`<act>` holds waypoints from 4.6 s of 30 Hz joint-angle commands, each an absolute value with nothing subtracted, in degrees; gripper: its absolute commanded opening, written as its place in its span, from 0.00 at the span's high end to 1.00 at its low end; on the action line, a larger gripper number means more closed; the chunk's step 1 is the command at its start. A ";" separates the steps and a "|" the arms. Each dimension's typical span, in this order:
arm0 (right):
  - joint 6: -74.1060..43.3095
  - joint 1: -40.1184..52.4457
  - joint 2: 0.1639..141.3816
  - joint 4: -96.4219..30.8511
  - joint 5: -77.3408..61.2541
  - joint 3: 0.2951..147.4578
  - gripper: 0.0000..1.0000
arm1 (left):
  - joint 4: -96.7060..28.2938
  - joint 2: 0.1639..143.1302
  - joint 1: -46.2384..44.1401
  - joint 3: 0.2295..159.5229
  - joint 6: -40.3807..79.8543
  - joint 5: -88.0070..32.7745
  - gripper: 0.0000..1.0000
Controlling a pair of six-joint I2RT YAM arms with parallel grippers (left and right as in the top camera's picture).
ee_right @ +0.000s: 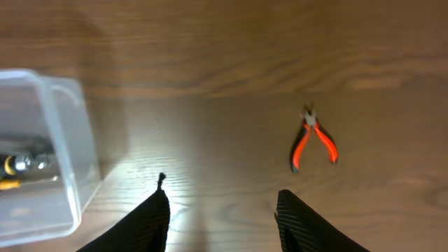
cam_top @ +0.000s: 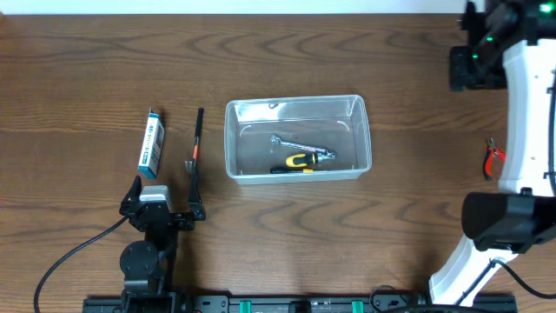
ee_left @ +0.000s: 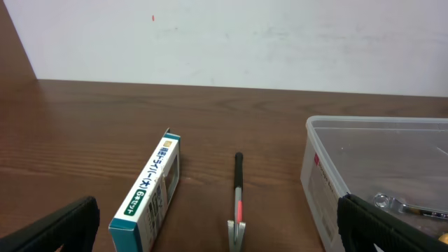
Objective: Pack container
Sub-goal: 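Move the right gripper over the red-black pliers and lower, then close the right gripper on the pliers handle and lift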
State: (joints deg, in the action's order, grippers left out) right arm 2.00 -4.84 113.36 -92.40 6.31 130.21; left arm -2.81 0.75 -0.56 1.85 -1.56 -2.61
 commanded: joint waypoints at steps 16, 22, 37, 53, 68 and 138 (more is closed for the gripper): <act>5.32 -20.14 113.54 -72.01 2.68 95.07 0.45 | -3.81 0.60 -0.73 0.23 -2.13 -2.15 0.02; 6.35 -25.12 113.54 -66.63 -0.34 88.73 0.46 | -3.81 0.60 -0.73 0.23 -2.13 -2.15 0.02; 9.34 -27.11 113.54 -59.66 0.38 84.95 0.47 | -3.81 0.60 -0.73 0.23 -2.13 -2.15 0.02; 8.64 -30.46 113.56 -56.60 1.45 84.51 0.48 | -3.81 0.60 -0.73 0.23 -2.13 -2.15 0.02; 8.67 -30.83 113.58 -49.45 0.60 78.39 0.48 | -3.81 0.60 -0.73 0.23 -2.13 -2.15 0.02; 5.89 -25.71 119.26 -56.75 1.08 91.07 0.99 | -3.81 0.60 -0.73 0.23 -2.13 -2.15 0.02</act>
State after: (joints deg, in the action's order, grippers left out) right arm 6.61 -27.66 119.00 -55.72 0.67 86.50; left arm -2.81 0.75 -0.56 1.85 -1.56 -2.61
